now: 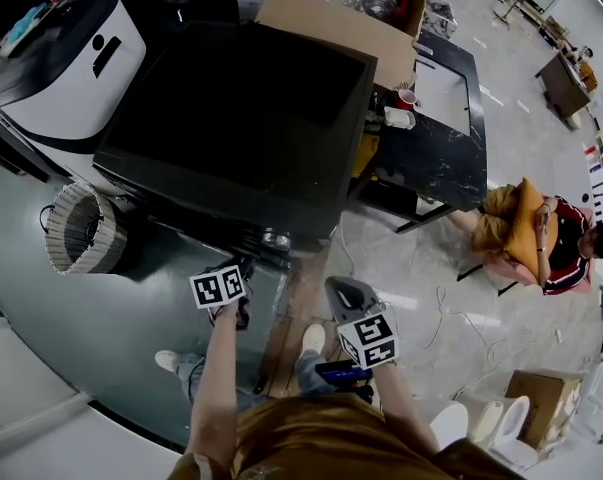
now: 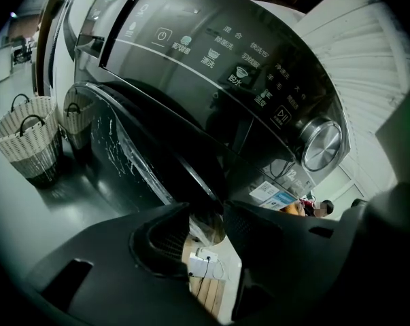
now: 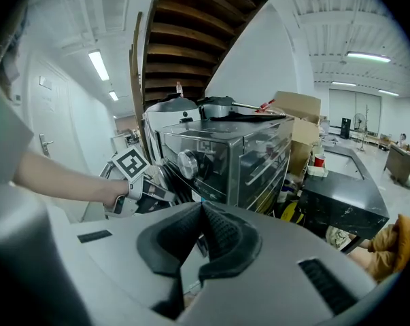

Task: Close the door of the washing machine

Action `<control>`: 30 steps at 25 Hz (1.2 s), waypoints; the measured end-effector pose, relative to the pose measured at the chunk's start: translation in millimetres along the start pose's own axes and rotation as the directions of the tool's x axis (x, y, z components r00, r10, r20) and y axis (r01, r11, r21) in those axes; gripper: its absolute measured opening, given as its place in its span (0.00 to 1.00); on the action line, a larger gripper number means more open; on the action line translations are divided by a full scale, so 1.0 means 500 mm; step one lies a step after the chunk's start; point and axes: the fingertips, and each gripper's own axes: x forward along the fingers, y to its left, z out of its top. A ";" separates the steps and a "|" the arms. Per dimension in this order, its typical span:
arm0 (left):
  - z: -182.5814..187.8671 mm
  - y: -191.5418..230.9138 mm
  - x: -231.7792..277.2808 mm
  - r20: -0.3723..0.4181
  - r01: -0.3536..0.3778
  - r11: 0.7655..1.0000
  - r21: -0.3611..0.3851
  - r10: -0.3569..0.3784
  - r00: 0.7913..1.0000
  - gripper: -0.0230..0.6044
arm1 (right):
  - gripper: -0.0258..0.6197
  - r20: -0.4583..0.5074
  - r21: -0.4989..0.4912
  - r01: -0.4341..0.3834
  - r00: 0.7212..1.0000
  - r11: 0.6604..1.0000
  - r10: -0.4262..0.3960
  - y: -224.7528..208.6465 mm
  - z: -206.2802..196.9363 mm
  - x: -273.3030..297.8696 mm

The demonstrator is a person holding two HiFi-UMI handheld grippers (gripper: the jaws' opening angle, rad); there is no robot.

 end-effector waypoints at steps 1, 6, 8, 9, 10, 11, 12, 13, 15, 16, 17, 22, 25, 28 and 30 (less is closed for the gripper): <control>-0.001 0.000 -0.001 0.004 -0.005 1.000 0.001 0.005 1.000 0.31 | 0.06 0.004 0.002 0.002 1.000 1.000 -0.002 0.001 0.001 -0.004; -0.003 -0.006 -0.007 0.006 -0.036 0.998 0.050 0.035 0.999 0.31 | 0.06 0.014 0.010 0.010 1.000 1.000 -0.010 0.005 -0.007 -0.020; -0.001 -0.015 -0.014 0.027 -0.027 0.999 0.041 0.026 0.999 0.31 | 0.06 0.020 0.007 0.011 1.000 1.000 -0.011 0.007 -0.005 -0.025; 0.000 -0.021 -0.018 0.038 -0.024 0.999 0.042 0.022 0.999 0.31 | 0.06 0.024 0.005 0.012 1.000 1.000 -0.012 0.008 -0.003 -0.027; 0.001 -0.027 -0.022 0.048 -0.023 0.999 0.049 0.021 0.999 0.31 | 0.06 0.031 0.002 0.015 0.999 1.000 -0.015 0.008 0.000 -0.028; 0.002 -0.033 -0.028 0.059 -0.025 0.998 0.062 0.021 0.998 0.31 | 0.06 0.043 -0.003 0.021 0.999 1.000 -0.021 0.008 0.006 -0.030; 0.004 -0.039 -0.035 0.071 -0.028 0.997 0.078 0.023 0.997 0.31 | 0.06 0.057 -0.008 0.029 0.998 1.000 -0.028 0.009 0.013 -0.033; 0.005 -0.043 -0.045 0.083 -0.034 0.995 0.096 0.027 0.996 0.31 | 0.06 0.072 -0.014 0.036 0.997 0.999 -0.035 0.010 0.021 -0.036; 0.006 -0.055 -0.072 0.110 -0.047 0.989 0.143 0.032 0.993 0.30 | 0.06 0.093 -0.022 0.044 0.995 0.999 -0.042 0.014 0.035 -0.042; 0.007 -0.064 -0.088 0.125 -0.053 0.983 0.175 0.031 0.992 0.30 | 0.06 0.100 -0.025 0.045 0.994 0.999 -0.042 0.017 0.039 -0.044; 0.010 -0.075 -0.104 0.141 -0.060 0.976 0.211 0.031 0.990 0.30 | 0.06 0.106 -0.027 0.044 0.993 0.999 -0.041 0.020 0.043 -0.045; 0.040 -0.118 -0.200 0.251 -0.088 0.956 0.280 0.016 0.968 0.23 | 0.06 0.144 -0.019 0.034 0.989 0.999 -0.031 0.040 0.063 -0.048; 0.067 -0.127 -0.269 0.338 -0.180 0.922 0.344 0.058 0.939 0.20 | 0.06 0.183 -0.034 0.027 0.983 0.999 -0.020 0.058 0.089 -0.051; 0.087 -0.141 -0.342 0.424 -0.275 0.879 0.390 0.094 0.901 0.13 | 0.06 0.213 -0.043 0.009 0.977 0.999 0.001 0.078 0.109 -0.054; 0.096 -0.144 -0.387 0.467 -0.286 0.889 0.357 0.095 0.879 0.10 | 0.06 0.233 -0.057 0.000 0.972 0.998 0.013 0.093 0.125 -0.056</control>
